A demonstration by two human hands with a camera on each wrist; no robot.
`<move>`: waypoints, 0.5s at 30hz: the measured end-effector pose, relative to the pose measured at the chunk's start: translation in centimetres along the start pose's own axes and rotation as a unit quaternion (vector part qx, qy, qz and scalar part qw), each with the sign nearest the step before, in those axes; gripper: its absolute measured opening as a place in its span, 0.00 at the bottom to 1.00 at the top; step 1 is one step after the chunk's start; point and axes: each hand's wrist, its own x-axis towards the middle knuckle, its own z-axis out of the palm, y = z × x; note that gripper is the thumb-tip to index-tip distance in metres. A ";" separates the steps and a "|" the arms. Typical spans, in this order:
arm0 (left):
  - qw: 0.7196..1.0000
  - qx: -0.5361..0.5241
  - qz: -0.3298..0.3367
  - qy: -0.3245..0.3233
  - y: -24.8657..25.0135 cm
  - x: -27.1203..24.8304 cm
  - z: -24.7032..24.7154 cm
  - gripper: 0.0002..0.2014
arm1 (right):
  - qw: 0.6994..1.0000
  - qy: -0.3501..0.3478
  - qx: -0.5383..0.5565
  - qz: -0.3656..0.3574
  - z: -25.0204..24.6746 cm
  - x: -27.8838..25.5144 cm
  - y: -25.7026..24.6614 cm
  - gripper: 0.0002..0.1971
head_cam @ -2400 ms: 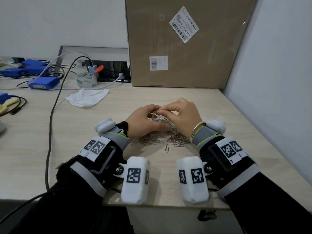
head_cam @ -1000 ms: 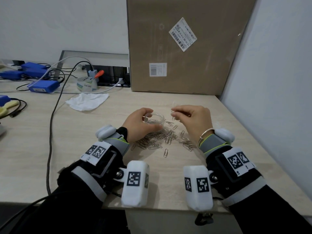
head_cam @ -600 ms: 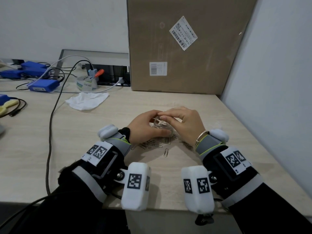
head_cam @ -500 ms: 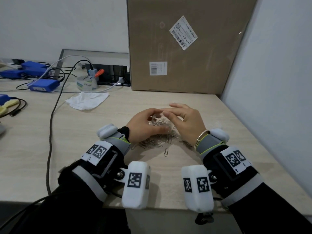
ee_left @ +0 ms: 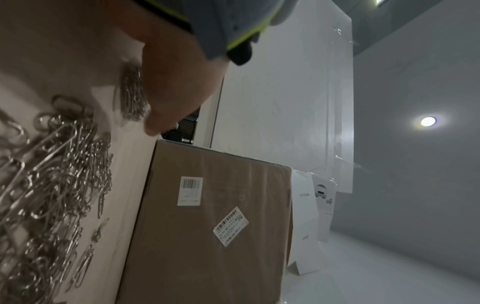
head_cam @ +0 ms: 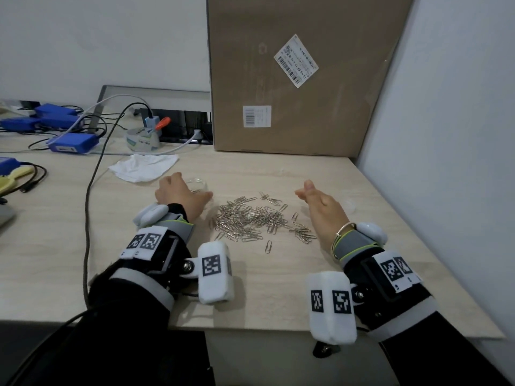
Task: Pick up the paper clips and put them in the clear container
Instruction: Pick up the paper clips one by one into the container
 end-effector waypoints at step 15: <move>0.932 -0.131 0.082 -0.327 4.3 -4.9 1.6 0.32 | 0.991 -0.082 -0.107 -0.005 2.9 0.2 -0.5 0.31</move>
